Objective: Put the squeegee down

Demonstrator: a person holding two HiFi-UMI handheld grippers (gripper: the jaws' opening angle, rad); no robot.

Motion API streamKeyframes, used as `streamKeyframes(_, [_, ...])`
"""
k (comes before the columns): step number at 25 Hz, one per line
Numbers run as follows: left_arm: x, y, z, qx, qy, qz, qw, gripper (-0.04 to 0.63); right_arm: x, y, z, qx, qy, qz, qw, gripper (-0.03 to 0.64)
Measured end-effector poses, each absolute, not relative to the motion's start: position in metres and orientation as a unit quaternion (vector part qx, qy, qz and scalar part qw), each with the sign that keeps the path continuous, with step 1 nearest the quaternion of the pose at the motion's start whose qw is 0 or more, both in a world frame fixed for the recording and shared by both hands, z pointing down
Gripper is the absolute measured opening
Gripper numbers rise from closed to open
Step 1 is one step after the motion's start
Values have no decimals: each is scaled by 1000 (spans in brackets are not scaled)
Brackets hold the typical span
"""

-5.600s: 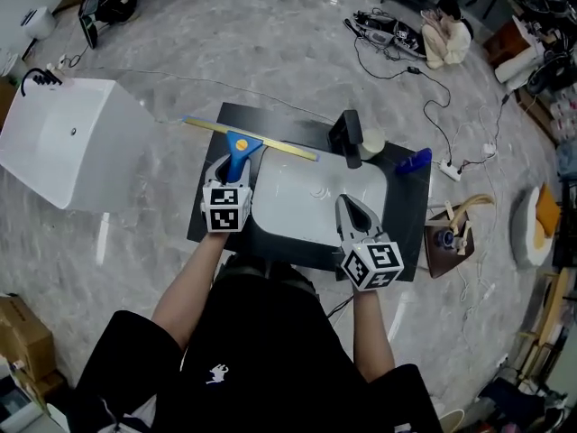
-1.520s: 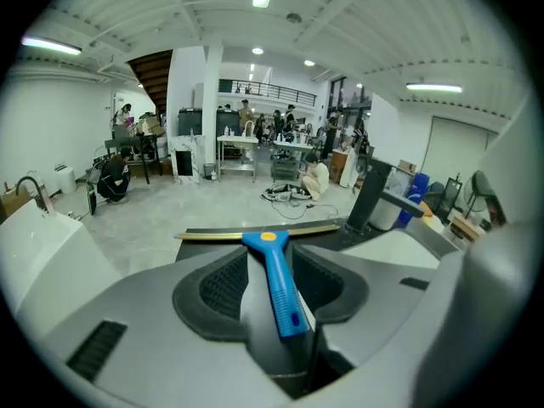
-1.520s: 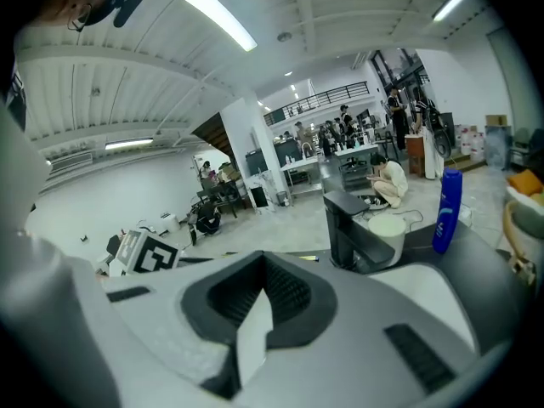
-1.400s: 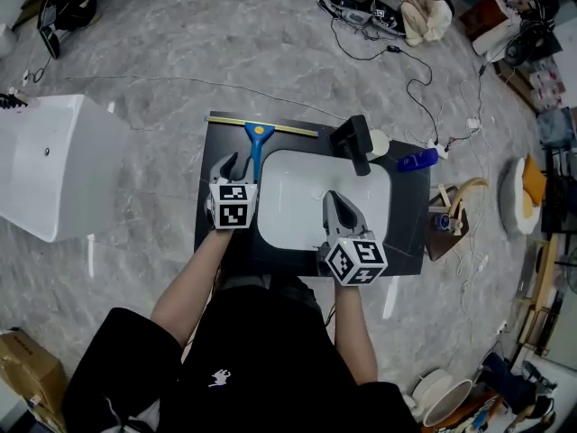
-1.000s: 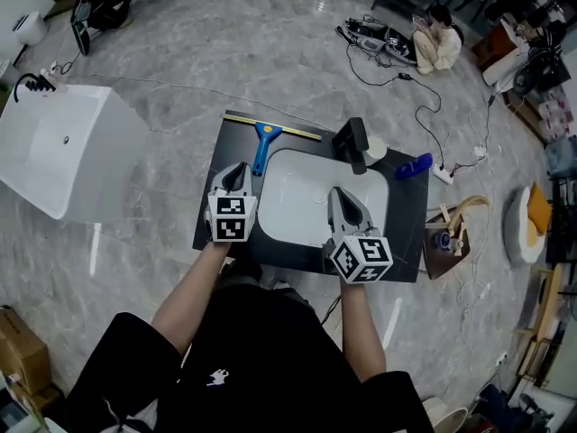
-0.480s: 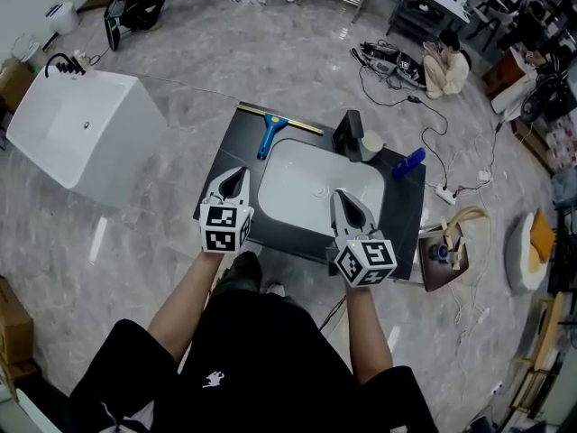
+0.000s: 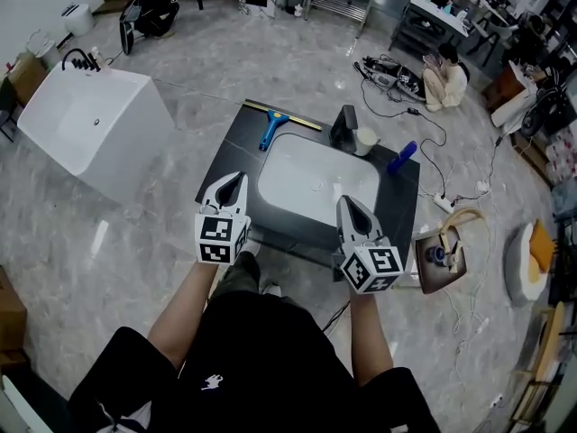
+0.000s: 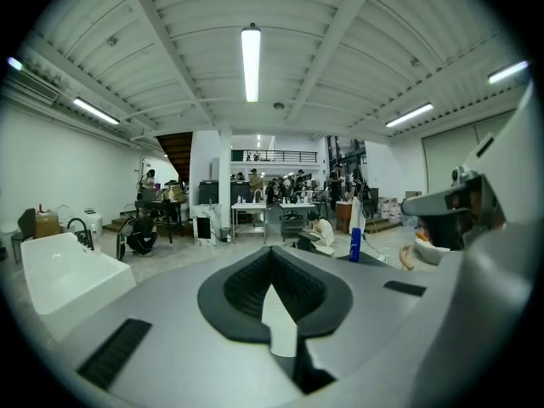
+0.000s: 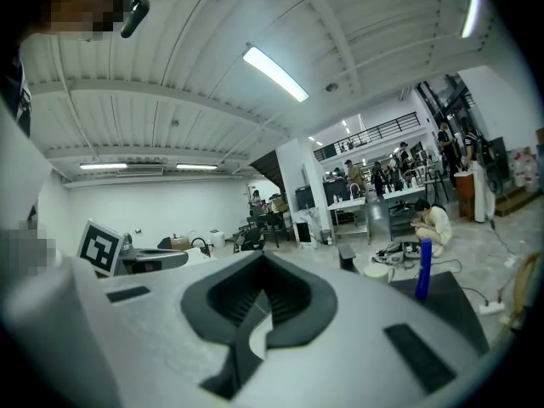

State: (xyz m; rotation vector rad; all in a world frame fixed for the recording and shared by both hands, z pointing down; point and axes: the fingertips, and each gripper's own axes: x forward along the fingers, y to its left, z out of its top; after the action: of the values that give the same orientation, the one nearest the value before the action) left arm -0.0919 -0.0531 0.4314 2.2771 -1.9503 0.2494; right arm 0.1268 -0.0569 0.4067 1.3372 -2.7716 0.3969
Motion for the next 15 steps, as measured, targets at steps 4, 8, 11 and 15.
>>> streamKeyframes(4, [-85,-36,417,756,-648,77,51,2,135,-43,396,427,-896,119,12,2])
streamKeyframes(8, [-80,-23,400,758,-648,64,42,2,143,-33,385,426,-897,113,2,2])
streamKeyframes(11, [-78,-13,388,759,-648,60,32,2,148,-27,378,424,-899,111,-3,2])
streamKeyframes(15, [-78,-8,379,759,-649,57,20,2,153,-25,373,427,-898,106,-6,2])
